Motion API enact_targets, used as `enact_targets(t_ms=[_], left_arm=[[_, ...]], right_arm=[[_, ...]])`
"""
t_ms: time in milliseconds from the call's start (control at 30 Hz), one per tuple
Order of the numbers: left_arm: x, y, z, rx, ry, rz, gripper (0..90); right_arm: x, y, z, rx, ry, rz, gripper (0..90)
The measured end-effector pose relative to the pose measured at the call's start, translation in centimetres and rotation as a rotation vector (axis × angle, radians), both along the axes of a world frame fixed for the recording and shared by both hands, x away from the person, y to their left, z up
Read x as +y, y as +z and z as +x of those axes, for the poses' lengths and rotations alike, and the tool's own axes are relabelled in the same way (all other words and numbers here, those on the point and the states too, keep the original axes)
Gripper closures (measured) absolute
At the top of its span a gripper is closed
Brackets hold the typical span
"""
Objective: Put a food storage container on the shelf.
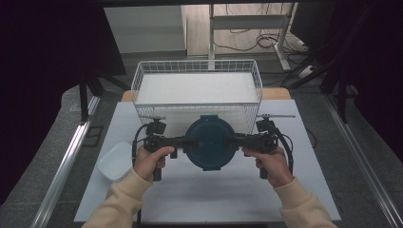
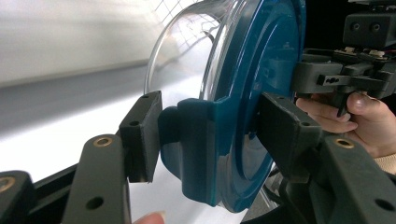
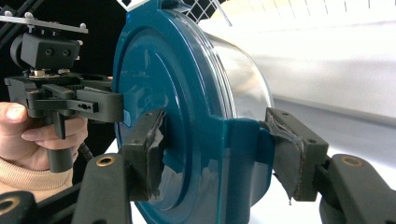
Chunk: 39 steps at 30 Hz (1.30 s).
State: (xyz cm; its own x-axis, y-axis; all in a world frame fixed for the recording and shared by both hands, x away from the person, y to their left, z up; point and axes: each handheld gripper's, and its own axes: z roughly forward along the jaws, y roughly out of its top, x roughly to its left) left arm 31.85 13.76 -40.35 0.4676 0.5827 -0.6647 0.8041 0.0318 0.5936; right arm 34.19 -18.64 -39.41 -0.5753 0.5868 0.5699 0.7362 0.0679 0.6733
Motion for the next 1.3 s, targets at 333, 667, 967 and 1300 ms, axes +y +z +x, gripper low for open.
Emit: enact_targets(t_ms=[333,667,967,1300], left_arm=[[0.1,2.3,0.8,-0.031,-0.001,0.002,42.0],[0.5,3.9,1.6,-0.040,-0.004,-0.003,41.9],[0.8,5.6,2.4,-0.059,0.002,0.003,41.7],[1.1,7.3,3.4,-0.076,0.003,0.005,41.1]], right_arm=[[0.1,2.3,0.8,-0.032,0.003,0.004,40.0],[0.5,4.4,1.7,-0.044,0.014,-0.012,40.0],[0.8,6.0,2.5,-0.055,0.019,-0.015,40.0],[1.3,8.0,3.5,-0.076,0.022,-0.027,40.0]])
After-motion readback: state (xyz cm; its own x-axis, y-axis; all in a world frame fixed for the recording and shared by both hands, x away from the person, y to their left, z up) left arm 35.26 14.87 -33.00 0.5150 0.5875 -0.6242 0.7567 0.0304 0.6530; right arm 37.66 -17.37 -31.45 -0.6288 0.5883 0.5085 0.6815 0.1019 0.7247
